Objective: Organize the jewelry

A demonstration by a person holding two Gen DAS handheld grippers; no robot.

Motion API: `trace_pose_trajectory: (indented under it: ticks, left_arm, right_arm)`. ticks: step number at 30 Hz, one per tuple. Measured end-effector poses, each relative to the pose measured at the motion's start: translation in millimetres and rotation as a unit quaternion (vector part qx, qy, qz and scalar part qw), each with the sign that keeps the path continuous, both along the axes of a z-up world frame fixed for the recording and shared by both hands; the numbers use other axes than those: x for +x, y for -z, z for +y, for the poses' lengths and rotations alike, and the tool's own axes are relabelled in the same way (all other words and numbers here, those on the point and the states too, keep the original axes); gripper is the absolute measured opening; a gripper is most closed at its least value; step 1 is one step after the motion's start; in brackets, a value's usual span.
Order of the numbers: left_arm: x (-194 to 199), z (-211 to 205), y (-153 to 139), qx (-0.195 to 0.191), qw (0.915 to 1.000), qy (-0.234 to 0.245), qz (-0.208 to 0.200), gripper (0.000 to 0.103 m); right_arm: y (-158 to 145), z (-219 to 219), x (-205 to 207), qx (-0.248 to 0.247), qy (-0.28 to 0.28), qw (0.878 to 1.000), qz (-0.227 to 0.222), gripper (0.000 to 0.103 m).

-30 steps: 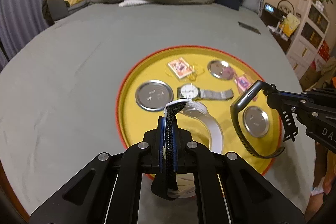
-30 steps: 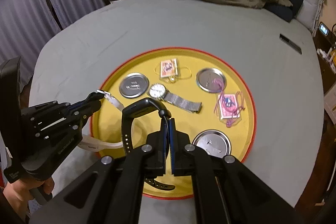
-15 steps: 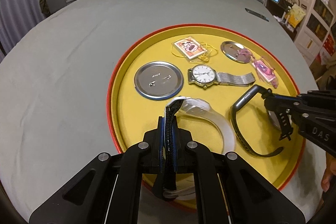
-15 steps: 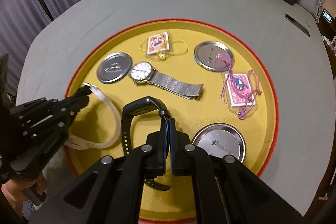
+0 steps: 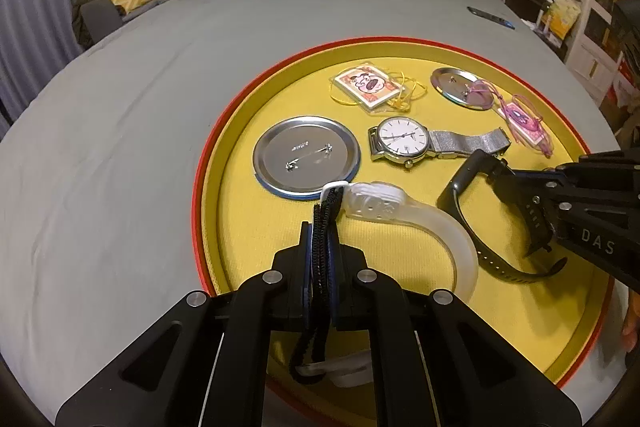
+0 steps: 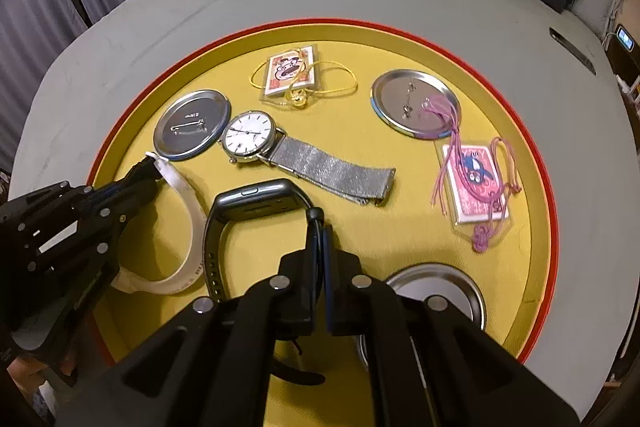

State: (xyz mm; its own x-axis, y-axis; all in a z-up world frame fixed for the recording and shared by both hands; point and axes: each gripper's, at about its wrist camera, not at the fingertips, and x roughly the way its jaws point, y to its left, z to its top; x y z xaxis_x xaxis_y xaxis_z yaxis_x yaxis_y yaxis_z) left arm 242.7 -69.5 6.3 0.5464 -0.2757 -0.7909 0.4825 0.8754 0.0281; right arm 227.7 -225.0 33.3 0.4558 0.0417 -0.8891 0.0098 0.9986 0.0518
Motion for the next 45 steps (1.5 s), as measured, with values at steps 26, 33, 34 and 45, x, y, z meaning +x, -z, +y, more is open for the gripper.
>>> trace_pose_trajectory:
  ticks: [26,33,34,45]
  left_arm:
    - [-23.2,5.7,-114.7,-0.038,0.9968,0.029,0.063,0.096]
    - [-35.8,4.3,-162.1,-0.025,0.9906,0.032,0.130,0.096]
    - [-40.8,3.4,-172.8,-0.014,0.9920,0.033,0.121,0.096]
    - [-76.2,-3.8,-242.5,-0.009,0.9962,0.045,0.074,0.096]
  right_arm:
    - [-108.7,-14.8,-41.4,-0.049,-0.044,0.998,0.025,0.088]
    - [-168.8,-19.9,-63.3,-0.058,-0.049,0.995,0.062,0.088]
    - [-177.6,-17.8,-67.2,-0.065,-0.052,0.995,0.060,0.088]
    - [-240.9,-1.9,-98.9,-0.082,-0.061,0.994,0.029,0.088]
